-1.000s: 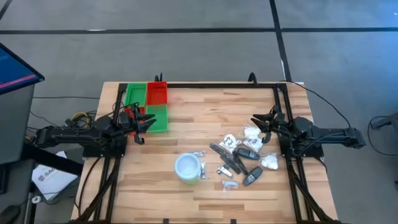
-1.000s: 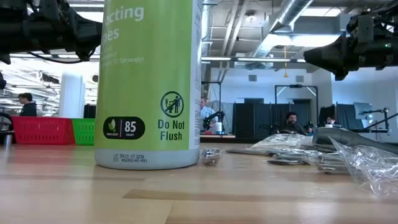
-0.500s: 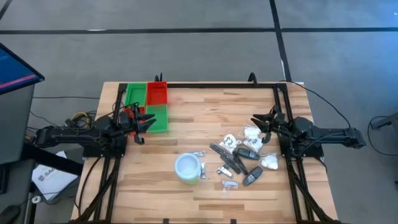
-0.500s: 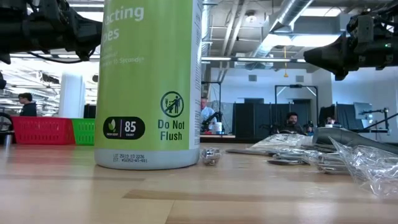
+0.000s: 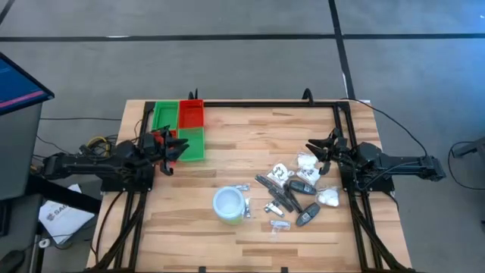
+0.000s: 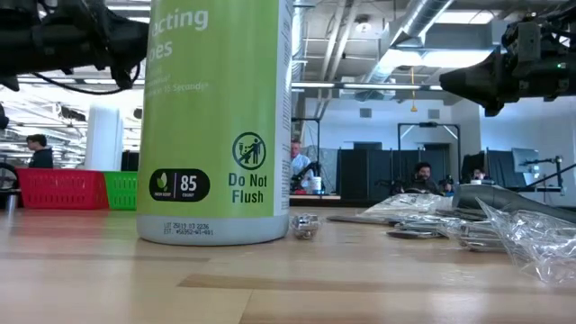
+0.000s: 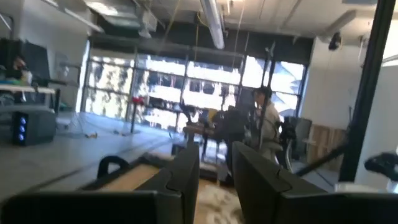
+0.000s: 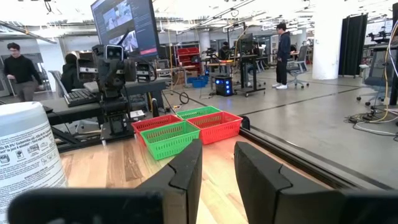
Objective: Pick & Place Travel size toiletries
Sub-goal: Put the gray deodorant into the top green bin
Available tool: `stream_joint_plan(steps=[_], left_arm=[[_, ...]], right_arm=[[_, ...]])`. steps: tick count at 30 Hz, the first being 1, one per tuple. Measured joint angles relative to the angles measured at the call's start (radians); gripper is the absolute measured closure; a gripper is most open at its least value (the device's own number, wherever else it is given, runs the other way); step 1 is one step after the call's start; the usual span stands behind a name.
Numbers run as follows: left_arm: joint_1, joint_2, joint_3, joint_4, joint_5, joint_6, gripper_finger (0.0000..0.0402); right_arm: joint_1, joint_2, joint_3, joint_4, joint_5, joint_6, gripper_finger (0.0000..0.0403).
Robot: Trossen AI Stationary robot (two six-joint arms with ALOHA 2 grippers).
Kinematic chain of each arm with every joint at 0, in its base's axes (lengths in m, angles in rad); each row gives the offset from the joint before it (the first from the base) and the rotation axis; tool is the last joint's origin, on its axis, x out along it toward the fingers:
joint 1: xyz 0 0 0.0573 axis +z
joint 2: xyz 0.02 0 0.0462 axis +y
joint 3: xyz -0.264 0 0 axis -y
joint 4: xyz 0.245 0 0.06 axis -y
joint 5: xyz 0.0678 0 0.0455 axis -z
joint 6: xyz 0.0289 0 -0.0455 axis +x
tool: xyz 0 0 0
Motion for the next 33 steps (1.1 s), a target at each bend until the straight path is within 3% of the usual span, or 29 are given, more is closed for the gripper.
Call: stream_joint_plan(steps=[10,17,24,33], left_arm=[[0.0,0.411,0.094,0.003,0.0,-0.045,0.0311],[0.0,0.628,0.152,0.018,0.001,-0.045,0.0311],[0.0,0.719,0.154,0.145,0.003,-0.042,0.0311],[0.0,0.739,0.195,0.193,0.005,-0.022,0.0311]], right_arm=[[0.0,0.0,0.0,0.0,0.0,-0.042,0.0316],[0.0,0.0,0.0,0.0,0.0,-0.042,0.0316],[0.0,0.0,0.0,0.021,0.0,-0.041,0.0316],[-0.001,0.001,0.0,0.267,0.001,-0.031,0.0316]])
